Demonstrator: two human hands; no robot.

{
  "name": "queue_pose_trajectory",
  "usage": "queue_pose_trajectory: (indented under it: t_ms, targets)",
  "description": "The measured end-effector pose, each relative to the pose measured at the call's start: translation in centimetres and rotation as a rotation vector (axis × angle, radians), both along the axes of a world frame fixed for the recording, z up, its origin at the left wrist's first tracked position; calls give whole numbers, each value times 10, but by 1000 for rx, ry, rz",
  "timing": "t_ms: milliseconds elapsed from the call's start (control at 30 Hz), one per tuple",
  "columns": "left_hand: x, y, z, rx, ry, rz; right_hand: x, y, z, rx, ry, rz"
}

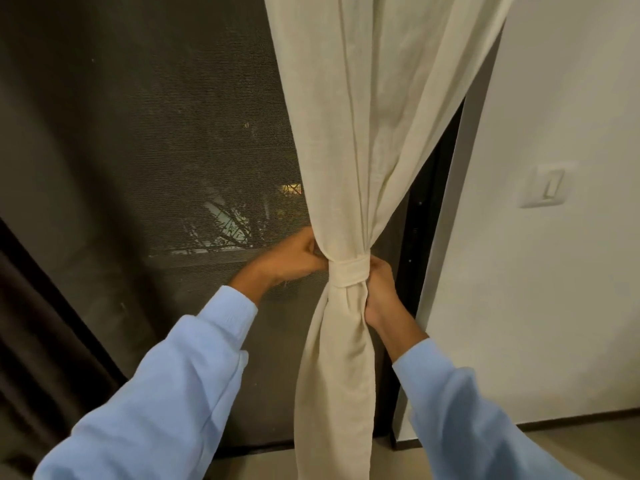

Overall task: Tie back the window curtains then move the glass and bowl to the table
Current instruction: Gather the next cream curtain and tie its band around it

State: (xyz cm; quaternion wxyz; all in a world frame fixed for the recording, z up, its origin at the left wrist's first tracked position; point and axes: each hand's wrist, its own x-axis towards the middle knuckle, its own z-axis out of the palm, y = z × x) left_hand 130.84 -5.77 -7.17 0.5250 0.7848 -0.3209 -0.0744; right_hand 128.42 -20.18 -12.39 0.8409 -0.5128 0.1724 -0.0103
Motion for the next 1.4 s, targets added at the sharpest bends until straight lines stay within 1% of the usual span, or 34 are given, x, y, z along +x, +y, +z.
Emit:
queue_pose_trajectory:
  t_ms: [133, 167, 200, 267, 333, 400, 467, 500, 533, 600, 633, 700, 833, 933, 1033, 1167, 1267, 1333, 1400]
  targets:
    - [5, -4, -6, 159, -93, 2, -1, -4, -6, -192, -84, 84]
    - [6, -4, -8, 165, -110, 19, 0, -5, -6, -206, -81, 96]
    - [6, -4, -11, 131, -129, 35, -1, -6, -3, -229, -73, 87]
    - [8, -5, -21, 29, -148, 88, -2, -3, 3, -131, 8, 41]
    - [6, -7, -29, -8, -143, 142, -5, 1, 2, -71, 46, -4]
    - [5, -9, -31, -43, -178, 192, -14, 7, -12, -55, -36, -95]
    - [7, -9, -34, -45, -209, 221, -31, 13, -24, -58, -166, -229]
    - [10, -9, -36, -28, -225, 241, -40, 16, -27, -130, -261, -278]
    - [11, -9, -38, 16, -241, 266, -47, 19, -29, -248, -366, -279]
    - [13, -9, -40, 99, -225, 306, -51, 25, -30, -450, -519, -205]
    - [14, -9, -41, 116, -204, 308, -50, 27, -29, -513, -533, -181]
    - [12, -10, -38, 121, -222, 303, -45, 27, -23, -552, -516, -189]
    - [14, -3, -26, 120, -324, 325, -37, 21, -23, -549, -552, -342]
    - [14, 1, -18, 190, -372, 308, -37, 21, -25, -509, -585, -449]
    - [20, 7, -19, 212, -409, 345, -36, 22, -29, -502, -643, -481]
    - [10, 11, -21, 320, -461, 398, -32, 18, -33, -514, -651, -509]
    - [-11, 6, -29, 534, -534, 422, -28, 16, -32, -604, -606, -570]
    - [-24, 4, -35, 638, -540, 420, -25, 14, -32, -731, -590, -635]
    - [-35, 1, -37, 661, -533, 421, -21, 10, -35, -950, -662, -726]
